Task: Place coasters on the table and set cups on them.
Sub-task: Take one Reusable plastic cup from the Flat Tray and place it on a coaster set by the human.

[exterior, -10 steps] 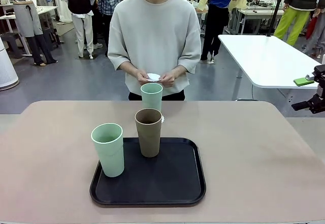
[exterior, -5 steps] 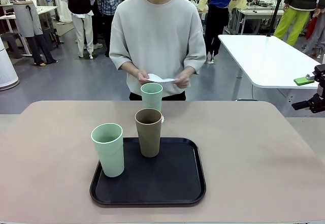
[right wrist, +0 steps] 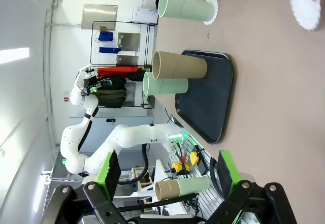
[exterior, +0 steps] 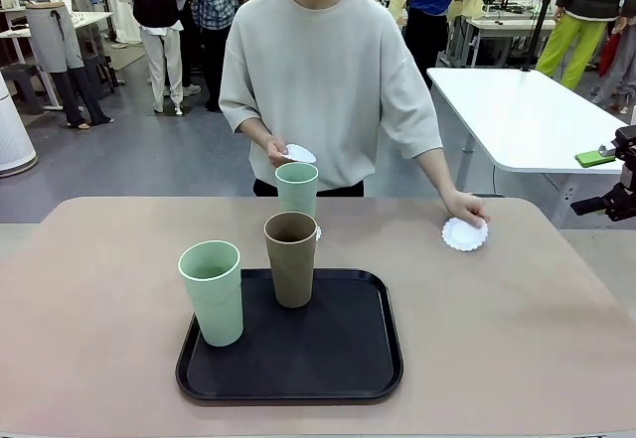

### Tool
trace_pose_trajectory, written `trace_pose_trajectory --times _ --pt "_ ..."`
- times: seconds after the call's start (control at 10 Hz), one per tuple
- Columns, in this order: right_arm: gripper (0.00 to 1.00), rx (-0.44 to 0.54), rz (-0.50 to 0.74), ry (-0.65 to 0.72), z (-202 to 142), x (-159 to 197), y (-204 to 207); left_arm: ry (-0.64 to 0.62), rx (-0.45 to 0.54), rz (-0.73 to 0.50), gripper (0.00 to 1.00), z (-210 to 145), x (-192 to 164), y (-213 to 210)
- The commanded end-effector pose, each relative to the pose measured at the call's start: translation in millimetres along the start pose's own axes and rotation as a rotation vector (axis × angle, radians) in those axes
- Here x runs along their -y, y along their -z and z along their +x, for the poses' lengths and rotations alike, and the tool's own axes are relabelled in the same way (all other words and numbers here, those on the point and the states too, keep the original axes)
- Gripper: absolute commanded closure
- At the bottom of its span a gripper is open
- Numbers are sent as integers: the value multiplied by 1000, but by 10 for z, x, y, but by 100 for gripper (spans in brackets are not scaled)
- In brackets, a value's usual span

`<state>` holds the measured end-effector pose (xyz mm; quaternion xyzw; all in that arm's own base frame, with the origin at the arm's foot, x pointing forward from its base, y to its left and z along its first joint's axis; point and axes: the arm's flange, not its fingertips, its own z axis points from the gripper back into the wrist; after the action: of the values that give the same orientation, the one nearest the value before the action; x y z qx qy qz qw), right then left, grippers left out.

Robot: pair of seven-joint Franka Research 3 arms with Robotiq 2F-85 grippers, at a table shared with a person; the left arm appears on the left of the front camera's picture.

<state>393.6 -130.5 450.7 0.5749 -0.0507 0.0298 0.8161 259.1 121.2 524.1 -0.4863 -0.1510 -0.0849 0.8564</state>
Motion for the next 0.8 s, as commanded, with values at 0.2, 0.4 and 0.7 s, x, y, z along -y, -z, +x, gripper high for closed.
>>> trace_pose_trajectory --times 0.2,0.4,0.7 --pt "0 13 7 -10 13 -2 -1 3 1 -13 0 -8 15 -12" --pt "0 13 7 -10 13 -2 -1 3 1 -13 0 -8 15 -12" --pt "0 13 7 -10 13 -2 -1 3 1 -13 0 -8 15 -12"
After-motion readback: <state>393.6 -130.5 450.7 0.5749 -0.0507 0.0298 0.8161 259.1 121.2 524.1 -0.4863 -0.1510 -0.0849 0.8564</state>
